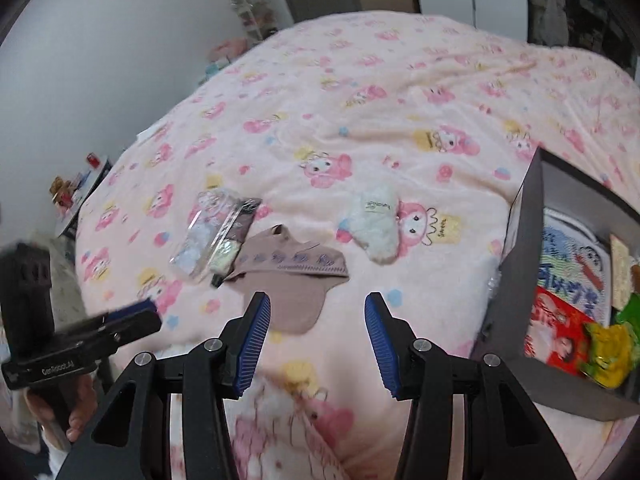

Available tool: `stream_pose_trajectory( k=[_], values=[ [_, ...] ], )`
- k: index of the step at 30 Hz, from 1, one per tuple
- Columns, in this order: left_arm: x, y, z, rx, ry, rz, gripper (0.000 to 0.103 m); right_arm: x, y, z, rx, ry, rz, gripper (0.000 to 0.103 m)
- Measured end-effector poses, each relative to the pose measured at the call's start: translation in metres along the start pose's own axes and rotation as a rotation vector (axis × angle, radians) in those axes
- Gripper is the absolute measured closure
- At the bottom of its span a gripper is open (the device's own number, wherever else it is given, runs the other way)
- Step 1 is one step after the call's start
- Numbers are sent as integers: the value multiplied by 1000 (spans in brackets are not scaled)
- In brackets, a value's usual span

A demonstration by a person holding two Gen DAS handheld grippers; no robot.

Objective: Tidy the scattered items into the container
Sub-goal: 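Lower both grippers onto the beige printed face-mask strap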

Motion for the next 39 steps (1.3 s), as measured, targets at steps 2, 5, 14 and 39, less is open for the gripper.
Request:
stream_pose_trajectory(
  k=[2,5,14,39],
  values=[
    [3,-13,-12,-6,18,-29,43,2,-17,5,0,-11,-34,58],
    [6,-40,-22,-33,48,-104,43,-4,-49,5,21,4,-111,58],
    [18,-101,-23,-87,73,-220,43,-19,-108,8,46,-44,-268,52],
    [31,-82,61,-194,-89,-222,95,-1,-75,-2,307,-163,-141,92]
  ],
)
Point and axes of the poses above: each gripper's, at about its wrist camera, not at the fingertips, and y roughly against the way its jaws point, z to its right, x to its top, the point moved 3 cm from there along -y, roughly the way its jaws point, and after that the axes turned 10 degrees about z, right-handed, at the moved point
